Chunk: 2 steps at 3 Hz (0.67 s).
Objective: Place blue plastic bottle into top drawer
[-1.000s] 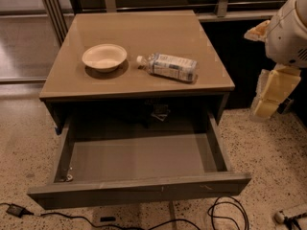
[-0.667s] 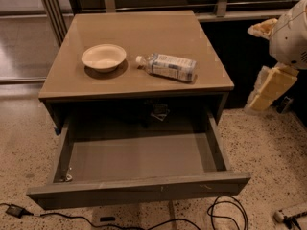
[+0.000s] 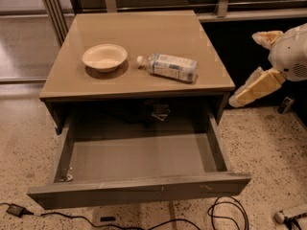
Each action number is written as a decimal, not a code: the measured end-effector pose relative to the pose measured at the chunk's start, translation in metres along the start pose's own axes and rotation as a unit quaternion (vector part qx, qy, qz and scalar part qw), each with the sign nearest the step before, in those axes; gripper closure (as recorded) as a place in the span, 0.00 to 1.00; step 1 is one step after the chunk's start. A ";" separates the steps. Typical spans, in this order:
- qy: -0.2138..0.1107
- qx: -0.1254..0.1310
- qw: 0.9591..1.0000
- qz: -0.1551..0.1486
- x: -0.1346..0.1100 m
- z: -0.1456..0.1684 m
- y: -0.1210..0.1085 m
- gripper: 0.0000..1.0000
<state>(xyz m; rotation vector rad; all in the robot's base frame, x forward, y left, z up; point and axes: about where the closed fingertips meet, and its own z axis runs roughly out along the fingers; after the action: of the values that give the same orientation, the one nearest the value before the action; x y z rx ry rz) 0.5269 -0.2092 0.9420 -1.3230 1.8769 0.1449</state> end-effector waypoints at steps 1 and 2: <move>-0.013 -0.001 1.000 0.009 -0.003 0.004 -0.001 0.00; 0.001 0.009 1.000 -0.004 -0.007 -0.008 0.010 0.00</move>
Offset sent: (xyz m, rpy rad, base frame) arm -0.0341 0.0039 0.0171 -0.0662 -0.0385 -0.0263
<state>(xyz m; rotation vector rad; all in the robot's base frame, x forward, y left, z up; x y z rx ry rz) 0.5153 -0.2037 0.9488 -1.3178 1.8700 0.1221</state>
